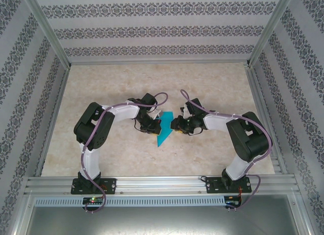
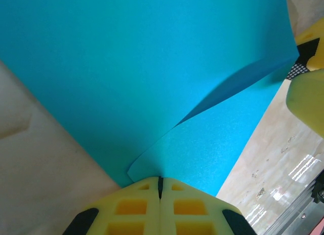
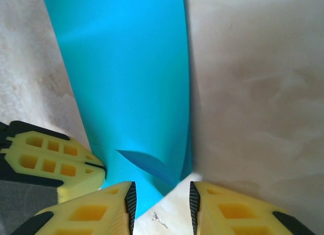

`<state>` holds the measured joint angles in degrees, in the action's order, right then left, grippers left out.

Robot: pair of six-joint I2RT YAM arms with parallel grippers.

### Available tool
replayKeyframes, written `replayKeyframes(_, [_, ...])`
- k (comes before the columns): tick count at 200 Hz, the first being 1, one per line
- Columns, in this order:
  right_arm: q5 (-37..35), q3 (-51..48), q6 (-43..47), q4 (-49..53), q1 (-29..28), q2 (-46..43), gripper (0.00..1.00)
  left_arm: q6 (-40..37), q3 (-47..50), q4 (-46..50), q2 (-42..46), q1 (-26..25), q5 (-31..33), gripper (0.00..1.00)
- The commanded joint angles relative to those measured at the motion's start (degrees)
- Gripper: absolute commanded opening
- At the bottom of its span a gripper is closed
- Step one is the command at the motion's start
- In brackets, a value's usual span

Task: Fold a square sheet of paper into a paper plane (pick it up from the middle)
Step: Fourth fold the wing at the center of the table.

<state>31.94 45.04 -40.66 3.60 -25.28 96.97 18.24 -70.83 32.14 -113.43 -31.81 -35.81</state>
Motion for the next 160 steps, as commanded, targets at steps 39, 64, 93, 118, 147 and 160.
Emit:
replayKeyframes(39, [4.25,-0.79,-3.57,-7.33,-0.68,0.88,0.33,-0.93,2.84,-2.06,-2.18,0.00,5.43,0.00])
replayKeyframes(64, [5.72,-2.17,-5.26,-10.37,-0.73,1.09,0.31,-0.58,3.18,-2.68,-1.95,0.10,4.64,0.00])
replayKeyframes(93, [6.90,-4.06,-8.03,-14.84,-1.10,1.69,0.29,-0.09,3.82,-3.75,-1.42,0.52,3.55,0.00])
replayKeyframes(118, [6.73,-4.17,-8.59,-15.29,-2.26,1.95,0.27,-0.06,3.88,-3.75,-1.19,0.96,3.20,0.00])
replayKeyframes(147, [6.18,-4.26,-9.60,-15.93,-3.66,2.00,0.21,-0.20,4.24,-4.03,-1.16,1.36,3.03,0.00])
replayKeyframes(160, [4.77,-3.57,-8.78,-13.65,-4.45,1.78,0.18,-0.17,4.47,-4.25,-1.01,1.57,2.97,0.00])
